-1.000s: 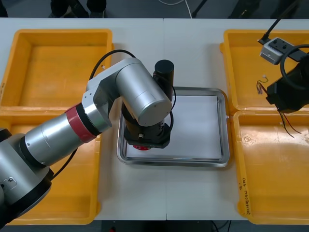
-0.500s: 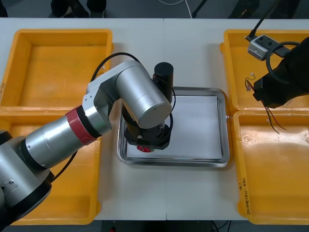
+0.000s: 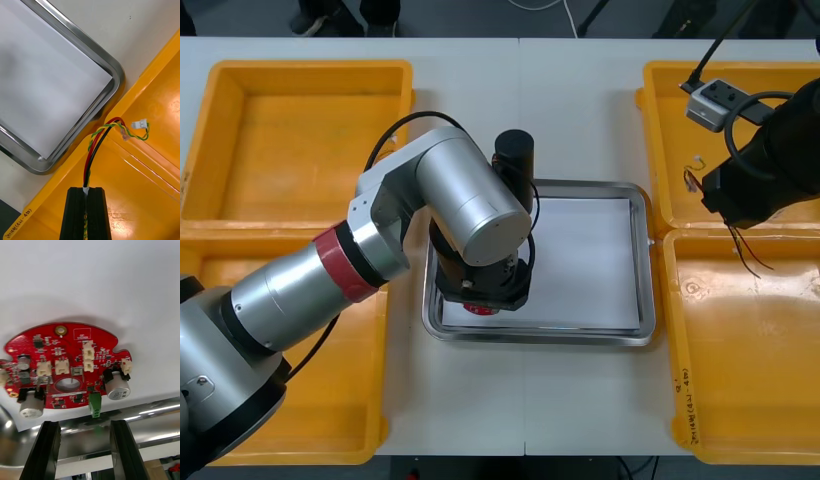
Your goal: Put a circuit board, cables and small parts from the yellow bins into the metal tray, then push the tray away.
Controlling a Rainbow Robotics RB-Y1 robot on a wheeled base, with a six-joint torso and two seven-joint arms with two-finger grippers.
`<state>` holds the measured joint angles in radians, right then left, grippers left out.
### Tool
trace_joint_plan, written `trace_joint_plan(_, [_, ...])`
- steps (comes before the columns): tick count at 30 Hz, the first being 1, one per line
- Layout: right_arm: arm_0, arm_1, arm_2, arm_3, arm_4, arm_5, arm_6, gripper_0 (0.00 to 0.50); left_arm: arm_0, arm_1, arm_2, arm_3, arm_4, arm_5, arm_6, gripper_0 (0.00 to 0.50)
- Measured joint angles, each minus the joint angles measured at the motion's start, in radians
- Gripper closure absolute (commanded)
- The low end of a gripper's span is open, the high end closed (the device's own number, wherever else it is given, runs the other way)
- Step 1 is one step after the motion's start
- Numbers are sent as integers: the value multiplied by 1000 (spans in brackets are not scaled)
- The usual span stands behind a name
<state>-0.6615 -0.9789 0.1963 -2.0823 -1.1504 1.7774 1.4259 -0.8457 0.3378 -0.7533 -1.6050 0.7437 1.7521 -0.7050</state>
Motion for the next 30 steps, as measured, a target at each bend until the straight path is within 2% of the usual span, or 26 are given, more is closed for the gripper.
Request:
trace_joint_plan(4, [0,1,11,0,0,0,0,500,0,0,80,-41,-4,69,-14,9])
trace_joint_plan(6, [0,3,16,0,0,0,2,500,0,0,120,-70,-11,89,-26,0])
trace_joint_plan(14, [-11,42,83,-22,46,-10,66,500,0,24,224,-170,-19,141,-32,0])
trace_joint_plan(23, [-63,108,236,-38,94,-47,72,500,0,100,333,-258,-18,159,-32,0])
trace_joint_plan(26, [-76,143,273,-38,121,-55,117,500,0,134,358,-268,-13,160,-32,0])
trace_joint_plan(30, [-95,184,322,-38,164,-57,240,500,0,179,397,-270,-5,160,-32,0])
